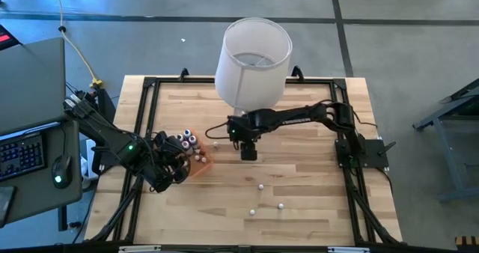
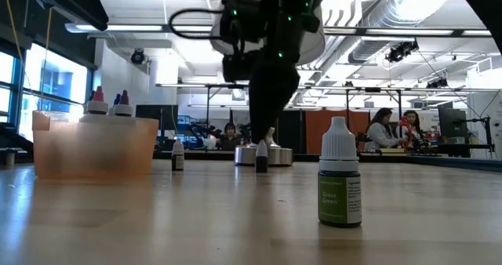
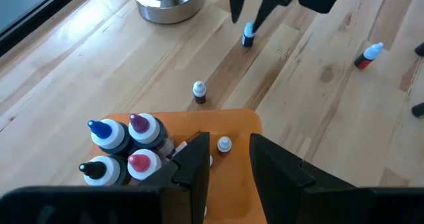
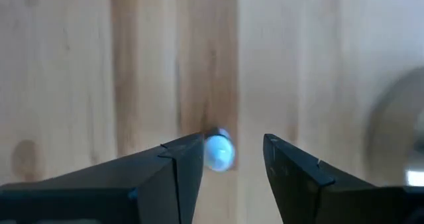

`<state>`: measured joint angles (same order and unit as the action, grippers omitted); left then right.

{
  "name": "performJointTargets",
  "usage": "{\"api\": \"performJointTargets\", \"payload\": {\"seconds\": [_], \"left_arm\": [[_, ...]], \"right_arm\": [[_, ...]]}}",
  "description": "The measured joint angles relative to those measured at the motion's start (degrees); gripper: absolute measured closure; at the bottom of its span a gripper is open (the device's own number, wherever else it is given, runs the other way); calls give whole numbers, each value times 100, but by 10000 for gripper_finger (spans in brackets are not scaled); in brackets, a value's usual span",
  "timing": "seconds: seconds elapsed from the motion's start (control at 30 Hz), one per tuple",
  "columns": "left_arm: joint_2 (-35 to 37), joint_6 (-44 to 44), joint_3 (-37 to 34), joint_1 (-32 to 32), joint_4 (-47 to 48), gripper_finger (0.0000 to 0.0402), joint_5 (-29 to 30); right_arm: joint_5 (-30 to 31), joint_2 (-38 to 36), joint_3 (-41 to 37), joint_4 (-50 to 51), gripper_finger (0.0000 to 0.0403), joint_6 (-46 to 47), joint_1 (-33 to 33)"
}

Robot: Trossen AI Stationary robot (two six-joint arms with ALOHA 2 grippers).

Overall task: Pick & Place food coloring
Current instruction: Put the dark green food coloring bottle into the orange bin

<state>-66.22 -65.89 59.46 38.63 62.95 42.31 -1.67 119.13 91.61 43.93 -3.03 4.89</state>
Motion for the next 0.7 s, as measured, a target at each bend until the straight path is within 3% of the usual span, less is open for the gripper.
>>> {"api": "performJointTargets", "payload": {"seconds": [0.17,0.47,0.7], "left_arm": [[-1,1,0,1,1,296,6],[-1,0,0,0,3,296,26],[0,0,0,0,3,296,26]], "right_arm": [[-381,11,-311,-264,254,-8,81],[-285,11,-442,-416,256,-41,91],[-425,11,-442,-558,313,-8,91]]}}
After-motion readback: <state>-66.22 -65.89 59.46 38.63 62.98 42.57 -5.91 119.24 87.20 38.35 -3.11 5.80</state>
